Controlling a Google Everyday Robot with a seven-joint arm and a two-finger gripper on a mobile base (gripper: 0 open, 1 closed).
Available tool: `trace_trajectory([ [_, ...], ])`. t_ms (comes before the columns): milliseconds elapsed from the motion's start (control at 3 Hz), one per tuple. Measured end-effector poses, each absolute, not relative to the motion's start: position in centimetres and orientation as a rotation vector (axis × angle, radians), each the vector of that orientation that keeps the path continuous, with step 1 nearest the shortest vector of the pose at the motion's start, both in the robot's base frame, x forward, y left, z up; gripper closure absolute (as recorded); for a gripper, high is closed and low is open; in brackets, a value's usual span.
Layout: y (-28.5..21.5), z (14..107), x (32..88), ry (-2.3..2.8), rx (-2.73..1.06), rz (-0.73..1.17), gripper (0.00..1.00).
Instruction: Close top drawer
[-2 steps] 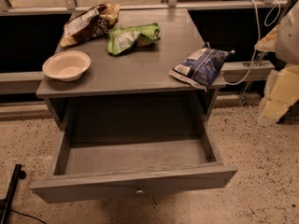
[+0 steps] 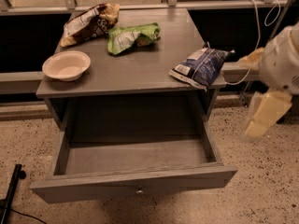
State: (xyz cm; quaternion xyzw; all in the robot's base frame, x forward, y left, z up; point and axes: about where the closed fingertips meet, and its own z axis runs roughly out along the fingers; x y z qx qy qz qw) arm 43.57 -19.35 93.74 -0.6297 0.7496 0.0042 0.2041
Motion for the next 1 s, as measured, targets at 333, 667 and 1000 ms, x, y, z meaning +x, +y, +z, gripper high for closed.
trace_trajectory([
  [333,-15.6,87.1,41.6,1.937,-1.774,0.206,0.0],
  [667,-14.0,85.3,41.0,1.871,-1.765,0.247,0.0],
  [1000,-13.9,85.0,41.0,1.863,-1.77,0.254,0.0],
])
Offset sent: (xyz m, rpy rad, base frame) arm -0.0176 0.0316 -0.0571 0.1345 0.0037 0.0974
